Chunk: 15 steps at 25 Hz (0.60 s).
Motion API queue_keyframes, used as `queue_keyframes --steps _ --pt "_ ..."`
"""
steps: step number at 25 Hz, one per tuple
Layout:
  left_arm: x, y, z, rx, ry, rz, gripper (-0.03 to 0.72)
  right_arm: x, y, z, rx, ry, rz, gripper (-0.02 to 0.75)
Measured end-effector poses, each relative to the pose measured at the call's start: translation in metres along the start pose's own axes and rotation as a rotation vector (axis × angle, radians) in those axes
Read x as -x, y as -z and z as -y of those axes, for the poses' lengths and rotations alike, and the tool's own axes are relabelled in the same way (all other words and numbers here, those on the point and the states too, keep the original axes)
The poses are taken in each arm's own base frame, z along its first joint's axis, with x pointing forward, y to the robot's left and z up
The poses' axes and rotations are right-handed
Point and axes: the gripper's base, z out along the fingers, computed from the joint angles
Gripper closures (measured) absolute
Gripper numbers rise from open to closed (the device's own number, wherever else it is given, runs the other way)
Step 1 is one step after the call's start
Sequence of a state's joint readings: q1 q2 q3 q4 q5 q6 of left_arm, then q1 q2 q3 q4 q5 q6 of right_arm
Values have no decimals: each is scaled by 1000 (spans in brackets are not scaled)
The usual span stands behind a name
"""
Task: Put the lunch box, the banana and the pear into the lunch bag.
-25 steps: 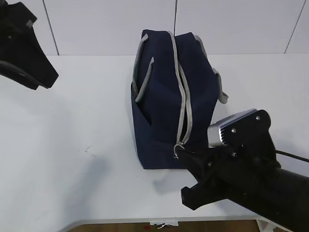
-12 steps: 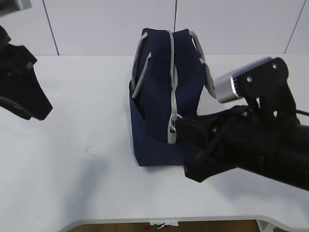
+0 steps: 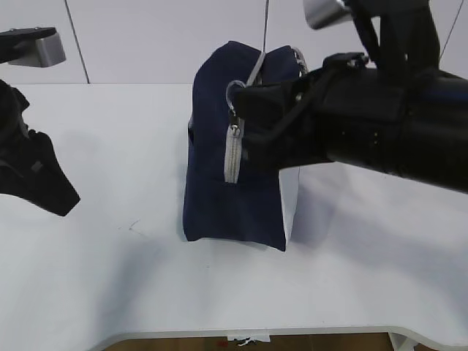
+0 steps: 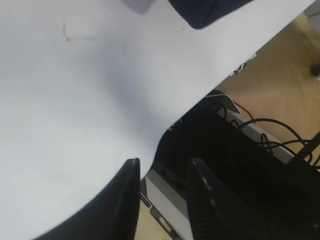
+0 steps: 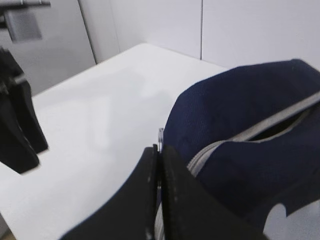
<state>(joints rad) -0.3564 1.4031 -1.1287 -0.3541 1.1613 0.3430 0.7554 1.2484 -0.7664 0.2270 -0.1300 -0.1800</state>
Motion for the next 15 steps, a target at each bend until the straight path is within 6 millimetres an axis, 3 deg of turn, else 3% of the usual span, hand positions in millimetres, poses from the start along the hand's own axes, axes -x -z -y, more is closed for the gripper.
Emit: queue_keyframes --steps 8,15 --pt "10 -22 -3 -25 -89 251 441 2 -7 4 -46 -205 -7 748" --pt "15 -36 2 -134 -105 352 360 0 -9 7 -89 -311 -6 748"
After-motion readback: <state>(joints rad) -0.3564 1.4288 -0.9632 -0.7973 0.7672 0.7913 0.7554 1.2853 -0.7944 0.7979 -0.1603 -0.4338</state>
